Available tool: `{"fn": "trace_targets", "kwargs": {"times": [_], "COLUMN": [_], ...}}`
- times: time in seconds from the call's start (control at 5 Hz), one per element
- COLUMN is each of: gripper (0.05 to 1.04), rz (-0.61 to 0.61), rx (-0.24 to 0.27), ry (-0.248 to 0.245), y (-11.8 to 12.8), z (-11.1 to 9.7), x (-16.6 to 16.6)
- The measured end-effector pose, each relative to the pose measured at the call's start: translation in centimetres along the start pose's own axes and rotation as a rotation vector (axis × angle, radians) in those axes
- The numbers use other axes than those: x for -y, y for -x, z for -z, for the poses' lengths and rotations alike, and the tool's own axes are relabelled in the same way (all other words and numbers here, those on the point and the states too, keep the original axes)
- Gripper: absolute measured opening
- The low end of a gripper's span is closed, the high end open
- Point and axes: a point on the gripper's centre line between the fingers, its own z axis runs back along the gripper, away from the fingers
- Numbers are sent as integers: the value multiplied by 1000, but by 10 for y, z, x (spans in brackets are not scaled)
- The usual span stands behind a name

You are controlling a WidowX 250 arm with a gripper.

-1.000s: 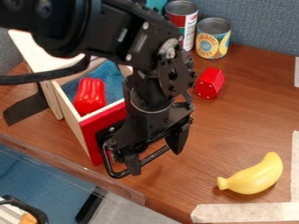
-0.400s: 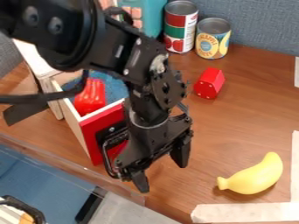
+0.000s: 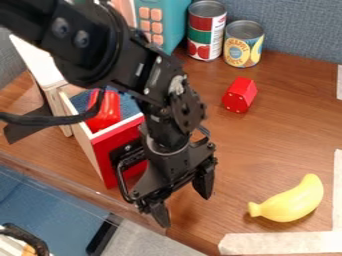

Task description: Closed the drawer

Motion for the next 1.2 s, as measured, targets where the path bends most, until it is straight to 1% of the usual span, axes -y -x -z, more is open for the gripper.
{"fn": "trace_targets", "kwargs": {"times": [0.2, 0.4, 1.0, 1.2], "gripper": [1001, 1001, 1001, 1001], "rz": [-11, -22, -61, -64], "rx": [0, 4, 30, 44], "ry": [-11, -9, 11, -6], "y": [-7, -17, -57, -64], "z": [5, 4, -8, -7], "x": [-2, -4, -4, -6]}}
